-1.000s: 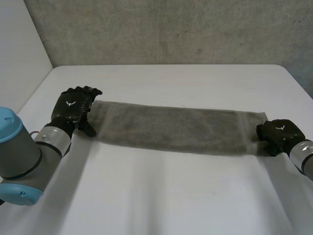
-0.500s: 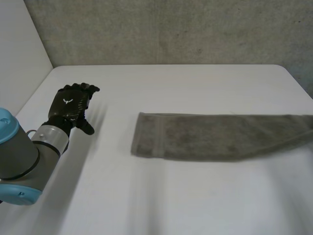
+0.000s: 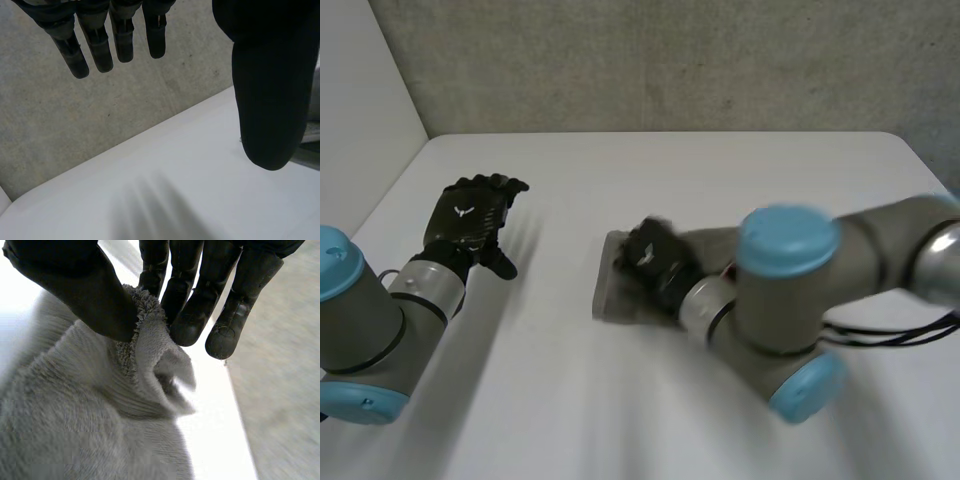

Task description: Fold the towel.

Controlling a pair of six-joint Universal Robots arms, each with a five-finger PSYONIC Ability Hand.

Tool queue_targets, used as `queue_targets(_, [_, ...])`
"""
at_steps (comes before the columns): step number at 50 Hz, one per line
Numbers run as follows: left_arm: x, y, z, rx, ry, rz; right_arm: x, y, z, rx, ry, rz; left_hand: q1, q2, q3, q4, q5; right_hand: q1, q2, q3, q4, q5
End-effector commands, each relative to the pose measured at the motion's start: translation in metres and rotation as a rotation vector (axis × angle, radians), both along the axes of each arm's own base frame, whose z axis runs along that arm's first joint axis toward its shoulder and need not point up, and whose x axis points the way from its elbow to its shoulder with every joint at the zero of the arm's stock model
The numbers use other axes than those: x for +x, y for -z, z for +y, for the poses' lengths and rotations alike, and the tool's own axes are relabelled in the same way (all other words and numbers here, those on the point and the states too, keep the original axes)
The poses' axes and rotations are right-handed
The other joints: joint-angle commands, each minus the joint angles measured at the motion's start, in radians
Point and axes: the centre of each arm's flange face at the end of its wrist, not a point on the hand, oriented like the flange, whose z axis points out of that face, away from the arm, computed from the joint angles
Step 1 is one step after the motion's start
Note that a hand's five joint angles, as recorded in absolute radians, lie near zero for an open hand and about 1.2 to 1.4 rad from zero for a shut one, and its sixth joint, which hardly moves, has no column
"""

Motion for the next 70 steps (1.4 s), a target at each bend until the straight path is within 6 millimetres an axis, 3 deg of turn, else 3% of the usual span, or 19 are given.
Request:
queue_targets(1, [-0.004, -0.001, -0.003, -0.01, 0.009, 0.002, 0.005, 0.01, 0.004, -0.026, -0.008, -0.031, 0.02, 0.022, 0.021, 0.02, 0.026, -0.986, -0.985, -1.005, -0.997, -0.996])
queue_targets(3, [-0.006, -0.003, -0.003, -0.019, 0.015, 0.005, 0.003, 0.005, 0.005, -0.028, 0.003, -0.048, 0.014, 0.017, 0.015, 0.015, 0.021, -1.147, -1.147, -1.166, -1.158, -1.157])
queue_targets(7, [-0.015, -0.011, -0.003, -0.046, 0.043, 0.015, -0.009, -0.022, 0.006, -0.019, 0.046, -0.115, -0.001, 0.002, 0.0, 0.0, 0.006, -1.147, -1.147, -1.166, -1.158, -1.157])
queue_targets(9, [-0.032, -0.015, 0.002, -0.064, 0.093, 0.022, -0.038, -0.043, -0.01, 0.046, 0.14, -0.205, -0.001, 0.002, 0.0, 0.0, 0.006, -1.147, -1.147, -1.166, -1.158, -1.157])
queue_targets(12, [-0.042, -0.015, 0.006, -0.068, 0.121, 0.026, -0.068, -0.051, -0.023, 0.13, 0.243, -0.285, -0.001, 0.002, 0.0, 0.0, 0.006, -1.147, -1.147, -1.166, -1.158, -1.157])
queue_targets(18, [-0.083, -0.011, 0.021, -0.082, 0.236, 0.03, -0.109, -0.045, -0.038, 0.252, 0.397, -0.357, 0.002, 0.005, 0.003, 0.003, 0.009, -1.147, -1.147, -1.166, -1.158, -1.157])
queue_targets(20, [-0.095, -0.008, 0.026, -0.083, 0.261, 0.03, -0.134, -0.03, -0.046, 0.308, 0.485, -0.351, 0.005, 0.008, 0.006, 0.006, 0.012, -1.147, -1.147, -1.166, -1.158, -1.157])
queue_targets(24, [-0.123, 0.01, 0.039, -0.054, 0.334, 0.02, -0.152, -0.012, -0.049, 0.362, 0.521, -0.328, 0.014, 0.017, 0.015, 0.015, 0.02, -1.141, -1.14, -1.16, -1.152, -1.151])
queue_targets(29, [-0.134, 0.025, 0.041, -0.031, 0.358, 0.01, -0.166, 0.004, -0.051, 0.426, 0.53, -0.318, 0.02, 0.022, 0.021, 0.02, 0.026, -0.972, -0.972, -0.991, -0.983, -0.983])
queue_targets(40, [-0.129, 0.042, 0.036, -0.003, 0.273, -0.023, -0.173, 0.017, -0.067, 0.421, 0.56, -0.321, 0.023, 0.025, 0.024, 0.023, 0.029, 0.038, 0.038, 0.019, 0.026, 0.027])
queue_targets(49, [-0.121, 0.014, 0.04, -0.055, 0.254, -0.013, -0.163, -0.012, -0.083, 0.183, 0.508, -0.22, 0.02, 0.022, 0.021, 0.02, 0.026, 0.075, 0.075, 0.056, 0.064, 0.064])
queue_targets(51, [-0.119, 0.006, 0.041, -0.069, 0.249, -0.005, -0.146, -0.025, -0.076, 0.116, 0.438, -0.201, 0.017, 0.019, 0.018, 0.017, 0.023, 0.075, 0.075, 0.056, 0.064, 0.064])
queue_targets(53, [-0.117, -0.003, 0.043, -0.085, 0.241, 0.003, -0.103, -0.05, -0.05, -0.021, 0.255, -0.163, 0.014, 0.017, 0.015, 0.015, 0.021, 0.075, 0.075, 0.056, 0.064, 0.064])
queue_targets(56, [-0.108, -0.02, 0.044, -0.116, 0.211, 0.02, -0.085, -0.057, -0.04, -0.079, 0.186, -0.144, 0.008, 0.011, 0.009, 0.009, 0.015, 0.075, 0.075, 0.056, 0.064, 0.064])
queue_targets(57, [-0.102, -0.029, 0.043, -0.131, 0.191, 0.026, -0.067, -0.058, -0.03, -0.135, 0.116, -0.114, 0.005, 0.008, 0.006, 0.006, 0.012, 0.075, 0.075, 0.056, 0.064, 0.064])
queue_targets(61, [-0.078, -0.05, 0.033, -0.172, 0.109, 0.049, -0.02, -0.031, -0.003, -0.218, -0.091, 0.014, 0.002, 0.005, 0.003, 0.003, 0.009, 0.075, 0.075, 0.056, 0.064, 0.064])
queue_targets(62, [-0.078, -0.05, 0.033, -0.172, 0.108, 0.049, -0.02, -0.031, -0.003, -0.218, -0.091, 0.015, 0.002, 0.005, 0.003, 0.003, 0.009, 0.075, 0.075, 0.056, 0.064, 0.064])
queue_targets(64, [-0.069, -0.054, 0.029, -0.18, 0.076, 0.056, 0.003, -0.005, 0.024, -0.216, -0.263, 0.11, 0.002, 0.005, 0.003, 0.003, 0.009, 0.075, 0.075, 0.056, 0.064, 0.064])
queue_targets(70, [-0.05, -0.057, 0.021, -0.181, 0.012, 0.056, 0.013, 0.041, 0.052, -0.162, -0.424, 0.25, 0.002, 0.005, 0.003, 0.003, 0.009, 0.075, 0.075, 0.056, 0.064, 0.064])
